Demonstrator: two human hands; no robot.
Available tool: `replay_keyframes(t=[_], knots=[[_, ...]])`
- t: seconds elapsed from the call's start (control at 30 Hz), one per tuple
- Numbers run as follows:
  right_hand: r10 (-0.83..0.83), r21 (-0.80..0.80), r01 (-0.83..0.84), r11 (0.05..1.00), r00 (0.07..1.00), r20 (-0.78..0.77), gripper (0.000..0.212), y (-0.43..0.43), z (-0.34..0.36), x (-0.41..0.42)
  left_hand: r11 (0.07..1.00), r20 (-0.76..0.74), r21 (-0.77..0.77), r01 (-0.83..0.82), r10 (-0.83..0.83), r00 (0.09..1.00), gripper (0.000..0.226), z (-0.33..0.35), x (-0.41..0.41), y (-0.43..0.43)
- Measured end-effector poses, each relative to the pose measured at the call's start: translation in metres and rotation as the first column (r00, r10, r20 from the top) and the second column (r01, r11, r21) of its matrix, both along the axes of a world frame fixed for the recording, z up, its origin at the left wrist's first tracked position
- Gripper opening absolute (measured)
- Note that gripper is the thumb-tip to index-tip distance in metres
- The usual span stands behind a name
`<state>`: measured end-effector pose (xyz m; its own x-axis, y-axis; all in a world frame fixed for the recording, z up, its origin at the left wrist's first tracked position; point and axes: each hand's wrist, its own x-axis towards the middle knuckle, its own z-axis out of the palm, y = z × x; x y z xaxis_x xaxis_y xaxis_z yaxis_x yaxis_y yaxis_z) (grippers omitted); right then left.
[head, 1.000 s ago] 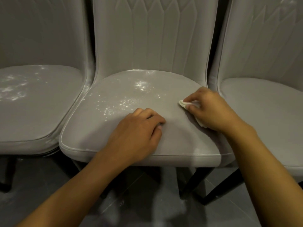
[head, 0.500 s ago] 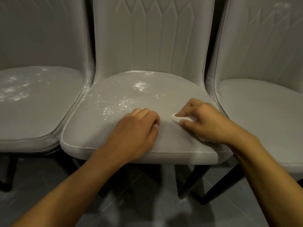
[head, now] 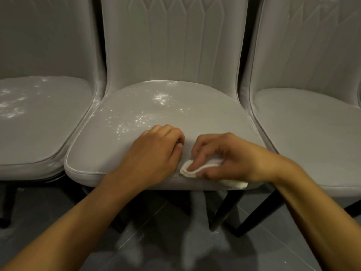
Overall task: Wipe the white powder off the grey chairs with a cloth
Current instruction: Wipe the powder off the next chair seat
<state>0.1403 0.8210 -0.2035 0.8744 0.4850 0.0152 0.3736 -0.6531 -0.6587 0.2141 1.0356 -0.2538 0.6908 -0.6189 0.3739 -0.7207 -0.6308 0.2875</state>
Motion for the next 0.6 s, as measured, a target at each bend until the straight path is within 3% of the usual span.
replay_keyframes(t=[0.17,0.3,0.4,0.6], knots=[[-0.116,-0.041,0.124,0.991,0.980,0.160,0.022,-0.014,0.005,0.004,1.000,-0.017,-0.003,0.005,-0.005,1.000,0.022,0.001,-0.002,0.002],[-0.058,-0.119,0.041,0.992,0.988,-0.145,0.028,-0.041,0.015,-0.008,1.000,-0.061,-0.020,0.016,-0.017,0.998,0.028,0.002,-0.003,0.005],[-0.088,-0.094,0.067,0.993,0.968,-0.235,0.031,-0.055,0.026,-0.019,0.999,-0.055,-0.031,0.025,-0.027,0.998,0.028,0.001,-0.004,0.005],[0.002,-0.103,-0.001,0.995,1.000,0.017,0.022,-0.010,0.005,-0.013,1.000,-0.026,-0.017,0.026,-0.026,0.999,0.015,-0.001,0.000,0.004]])
